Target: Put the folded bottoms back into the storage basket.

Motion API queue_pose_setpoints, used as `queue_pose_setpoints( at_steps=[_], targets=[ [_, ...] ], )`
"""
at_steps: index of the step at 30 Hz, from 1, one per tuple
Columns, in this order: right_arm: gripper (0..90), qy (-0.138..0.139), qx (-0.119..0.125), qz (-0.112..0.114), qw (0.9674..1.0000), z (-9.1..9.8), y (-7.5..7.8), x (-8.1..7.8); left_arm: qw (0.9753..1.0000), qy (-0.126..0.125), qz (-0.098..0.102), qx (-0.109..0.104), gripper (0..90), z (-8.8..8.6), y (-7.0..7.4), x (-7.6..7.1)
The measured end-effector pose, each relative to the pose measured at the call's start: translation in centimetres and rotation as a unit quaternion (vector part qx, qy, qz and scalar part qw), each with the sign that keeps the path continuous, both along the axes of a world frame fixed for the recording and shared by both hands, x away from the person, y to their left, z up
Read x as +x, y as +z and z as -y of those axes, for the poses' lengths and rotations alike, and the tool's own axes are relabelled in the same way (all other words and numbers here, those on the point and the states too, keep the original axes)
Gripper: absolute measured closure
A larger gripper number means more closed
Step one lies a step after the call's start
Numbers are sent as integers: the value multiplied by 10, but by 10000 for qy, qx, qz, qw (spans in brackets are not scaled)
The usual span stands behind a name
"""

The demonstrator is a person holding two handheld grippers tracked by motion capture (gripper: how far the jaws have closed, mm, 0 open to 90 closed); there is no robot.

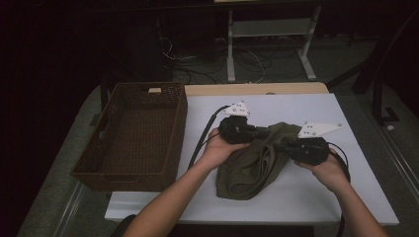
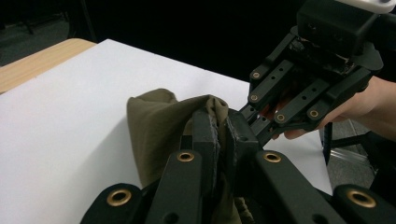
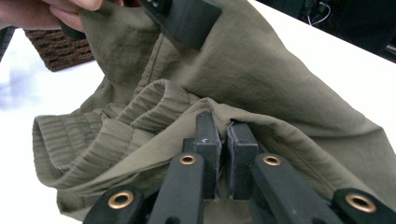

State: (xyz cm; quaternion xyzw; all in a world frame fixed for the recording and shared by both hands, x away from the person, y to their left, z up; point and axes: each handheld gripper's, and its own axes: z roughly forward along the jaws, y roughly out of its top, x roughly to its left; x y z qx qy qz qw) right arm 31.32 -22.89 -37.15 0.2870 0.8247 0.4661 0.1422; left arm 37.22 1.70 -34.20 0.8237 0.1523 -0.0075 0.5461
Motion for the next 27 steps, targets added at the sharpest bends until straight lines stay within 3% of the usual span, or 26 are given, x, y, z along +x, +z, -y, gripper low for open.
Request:
queue_pose_setpoints(
  at_steps=[9,15,27],
  targets=[
    [849,-38,195,125,9997,3,13,3,9999,97,79,-11,840,-4,18,10],
    [849,8,243,285,9993,-3,25,11,9996,202,165,131,841,-7,31,21],
    [849,154,420,550,9975,-19,57,34,9985,463,254,174,841,-26,68,38]
  ],
)
